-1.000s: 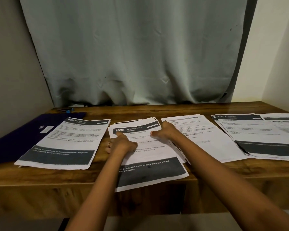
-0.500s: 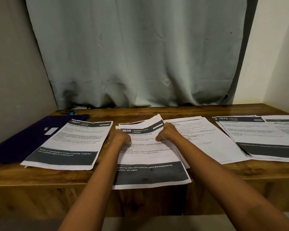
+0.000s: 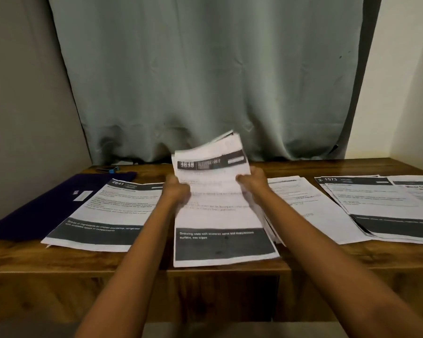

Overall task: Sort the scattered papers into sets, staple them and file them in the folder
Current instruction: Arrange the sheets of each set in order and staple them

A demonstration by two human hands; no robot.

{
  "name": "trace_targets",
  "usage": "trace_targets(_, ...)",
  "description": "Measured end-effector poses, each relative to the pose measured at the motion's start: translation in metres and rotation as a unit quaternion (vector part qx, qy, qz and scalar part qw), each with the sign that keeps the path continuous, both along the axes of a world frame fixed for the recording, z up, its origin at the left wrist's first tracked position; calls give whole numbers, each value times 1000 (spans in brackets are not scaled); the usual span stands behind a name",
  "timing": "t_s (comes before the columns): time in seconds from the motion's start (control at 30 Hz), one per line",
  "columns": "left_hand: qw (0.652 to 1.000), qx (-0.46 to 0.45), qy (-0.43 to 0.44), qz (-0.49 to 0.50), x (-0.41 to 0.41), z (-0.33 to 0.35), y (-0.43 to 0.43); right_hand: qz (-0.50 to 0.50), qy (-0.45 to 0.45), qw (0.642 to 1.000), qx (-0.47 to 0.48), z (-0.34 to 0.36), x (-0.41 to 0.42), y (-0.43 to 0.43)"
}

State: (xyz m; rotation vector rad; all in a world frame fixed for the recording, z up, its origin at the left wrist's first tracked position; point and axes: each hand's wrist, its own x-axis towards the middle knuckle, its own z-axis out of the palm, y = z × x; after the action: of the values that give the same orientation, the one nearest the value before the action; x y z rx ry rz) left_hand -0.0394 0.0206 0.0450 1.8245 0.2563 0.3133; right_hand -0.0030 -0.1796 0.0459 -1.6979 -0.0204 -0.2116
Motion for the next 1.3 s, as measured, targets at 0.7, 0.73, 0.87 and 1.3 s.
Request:
trace_targets(0.7, 946, 40, -321, 17, -16, 38, 4, 84, -229, 967, 76, 44, -7, 5)
trace_targets(0.73, 947, 40, -317, 14, -13, 37, 4, 81, -233, 967, 69, 45, -6, 5)
trace_targets(0.87, 944, 52, -325, 7, -7, 48, 4, 54, -252, 964, 66, 54, -2, 5)
trace_targets(1.3, 958, 39, -282, 34, -5, -3, -4, 15, -164, 985, -47, 4, -3, 10)
